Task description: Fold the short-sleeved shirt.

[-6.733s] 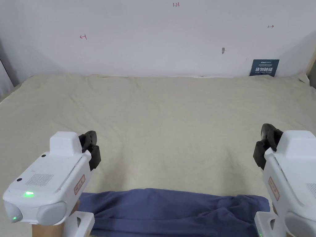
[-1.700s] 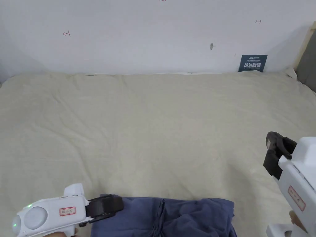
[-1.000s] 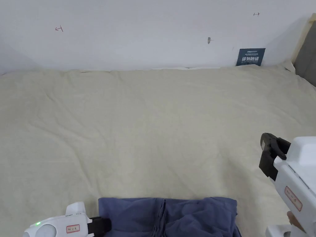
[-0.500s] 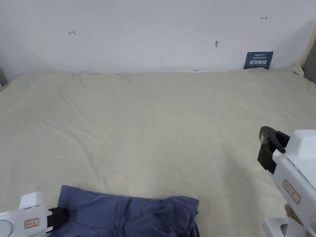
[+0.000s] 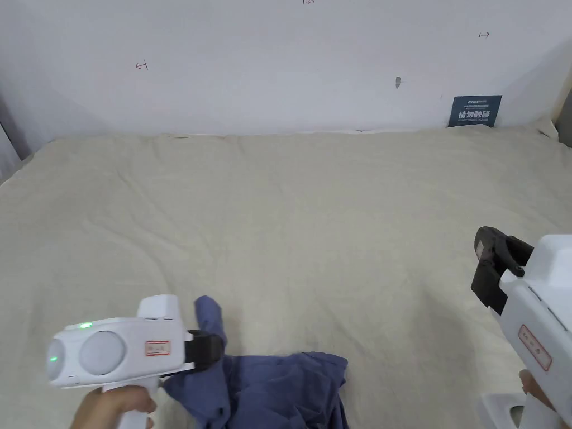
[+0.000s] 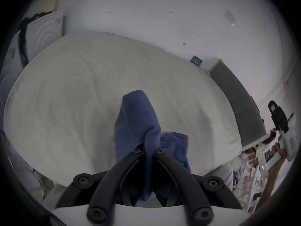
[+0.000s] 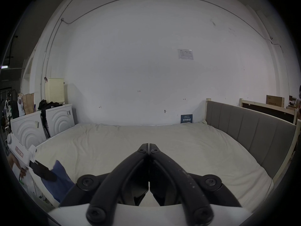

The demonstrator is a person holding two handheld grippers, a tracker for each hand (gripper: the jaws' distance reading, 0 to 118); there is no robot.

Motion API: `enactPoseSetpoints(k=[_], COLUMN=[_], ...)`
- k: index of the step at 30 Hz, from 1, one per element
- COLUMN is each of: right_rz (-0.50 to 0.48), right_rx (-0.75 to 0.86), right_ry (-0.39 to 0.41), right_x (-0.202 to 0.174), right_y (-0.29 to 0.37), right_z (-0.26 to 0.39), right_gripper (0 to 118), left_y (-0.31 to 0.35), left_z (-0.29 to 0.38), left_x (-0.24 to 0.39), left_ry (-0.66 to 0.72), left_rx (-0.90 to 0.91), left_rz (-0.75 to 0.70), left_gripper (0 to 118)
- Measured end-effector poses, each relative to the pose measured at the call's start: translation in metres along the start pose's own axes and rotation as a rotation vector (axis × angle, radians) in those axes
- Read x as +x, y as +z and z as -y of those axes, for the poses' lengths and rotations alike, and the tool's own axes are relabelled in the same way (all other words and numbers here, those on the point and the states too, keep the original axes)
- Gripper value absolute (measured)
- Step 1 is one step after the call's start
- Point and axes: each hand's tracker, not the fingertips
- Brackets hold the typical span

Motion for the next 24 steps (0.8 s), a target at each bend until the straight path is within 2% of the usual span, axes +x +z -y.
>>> enactPoseSetpoints(k=[6,8,12,14,15,19,20,24], right_rz=[0.041,0.053,0.07,0.079,0.08,0.085,0.084,0.08], right_rx=[0.001,-0.003,-0.011,-0.016,-0.018,-0.024,-0.024,-0.019], right_ry=[-0.004,0.0,-0.005,-0.007,-0.008,-0.012,-0.011,-0.012], right_x=[0.019,0.023,0.03,0.031,0.032,0.033,0.032,0.029], right_y=[0.011,0.013,0.016,0.016,0.016,0.017,0.017,0.017], right_z=[0.003,0.003,0.005,0.006,0.007,0.008,0.008,0.006], right_gripper=[2,2,2,2,2,2,2,2], left_y=[-0.076,-0.102,-0.148,-0.158,-0.158,-0.145,-0.138,-0.1], left_z=[0.014,0.024,0.046,0.05,0.05,0.046,0.044,0.031], left_x=[0.065,0.079,0.101,0.106,0.107,0.109,0.108,0.105], left_ry=[-0.098,-0.092,-0.194,-0.171,-0.154,-0.096,-0.086,-0.095], left_rx=[-0.127,-0.176,-0.253,-0.247,-0.245,-0.198,-0.179,-0.047], left_rz=[0.013,-0.019,-0.114,-0.121,-0.115,0.028,0.051,0.06], left_gripper=[9,9,9,14,21,107,112,110])
